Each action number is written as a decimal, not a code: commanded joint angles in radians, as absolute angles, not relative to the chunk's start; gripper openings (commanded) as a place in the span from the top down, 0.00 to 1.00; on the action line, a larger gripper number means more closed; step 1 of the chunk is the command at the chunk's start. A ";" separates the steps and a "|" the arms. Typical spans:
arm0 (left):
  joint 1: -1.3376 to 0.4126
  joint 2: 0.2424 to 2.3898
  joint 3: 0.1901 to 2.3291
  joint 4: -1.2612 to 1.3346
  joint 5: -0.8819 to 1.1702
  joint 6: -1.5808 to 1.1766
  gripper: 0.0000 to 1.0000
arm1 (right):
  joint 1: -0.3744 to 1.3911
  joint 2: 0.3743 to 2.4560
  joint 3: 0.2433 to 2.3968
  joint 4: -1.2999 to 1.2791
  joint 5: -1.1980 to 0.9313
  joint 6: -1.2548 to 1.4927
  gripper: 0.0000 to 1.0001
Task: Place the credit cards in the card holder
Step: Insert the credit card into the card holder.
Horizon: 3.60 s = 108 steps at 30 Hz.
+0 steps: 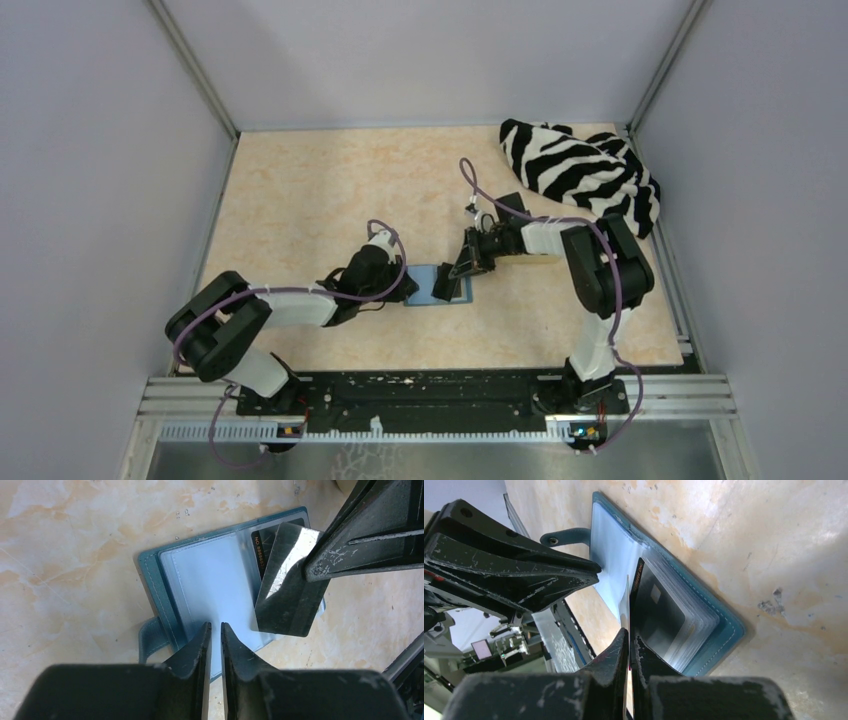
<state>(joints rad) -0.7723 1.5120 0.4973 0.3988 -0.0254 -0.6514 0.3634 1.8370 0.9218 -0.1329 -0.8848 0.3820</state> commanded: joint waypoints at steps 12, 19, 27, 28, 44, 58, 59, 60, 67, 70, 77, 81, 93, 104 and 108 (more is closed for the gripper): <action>-0.772 1.527 0.511 0.385 -0.014 -0.597 0.83 | 0.374 1.947 1.083 -0.337 -0.920 0.269 1.00; -0.772 1.516 0.498 0.394 -0.019 -0.586 0.83 | 0.374 2.058 1.205 -0.492 -0.940 0.206 1.00; -0.772 1.500 0.489 0.397 -0.025 -0.578 0.84 | 0.376 2.118 1.297 -0.612 -0.920 0.168 1.00; -0.772 1.501 0.489 0.398 -0.026 -0.576 0.84 | 0.376 2.132 1.317 -0.656 -0.920 0.154 1.00; -0.772 1.501 0.495 0.399 -0.028 -0.568 0.84 | 0.392 2.231 1.452 -0.784 -0.891 0.111 1.00; -0.772 1.491 0.494 0.397 -0.033 -0.565 0.84 | 0.416 2.243 1.477 -0.805 -0.842 0.127 0.99; -0.772 1.493 0.494 0.397 -0.034 -0.566 0.84 | 0.417 2.241 1.475 -0.805 -0.842 0.127 0.99; -0.771 1.493 0.494 0.397 -0.032 -0.566 0.84 | 0.418 2.242 1.474 -0.805 -0.841 0.129 0.99; -0.772 1.490 0.494 0.397 -0.029 -0.566 0.84 | 0.426 2.247 1.483 -0.784 -0.857 0.145 0.98; -0.772 1.490 0.493 0.398 -0.026 -0.566 0.84 | 0.429 2.255 1.491 -0.782 -0.867 0.146 0.98; -0.772 1.487 0.492 0.399 -0.021 -0.567 0.84 | 0.437 2.270 1.513 -0.774 -0.890 0.149 0.97; -0.772 1.481 0.494 0.401 -0.017 -0.568 0.84 | 0.443 2.281 1.531 -0.785 -0.894 0.141 0.95; -0.772 1.378 0.485 0.451 0.156 -0.586 0.75 | 0.445 2.294 1.551 -0.804 -0.905 0.116 0.89; -0.908 1.399 0.576 0.440 0.053 -0.690 0.76 | 0.445 2.293 1.543 -0.793 -0.905 0.115 0.87; -0.979 1.500 0.695 0.285 -0.147 -0.692 0.80 | 0.445 2.293 1.541 -0.789 -0.901 0.117 0.87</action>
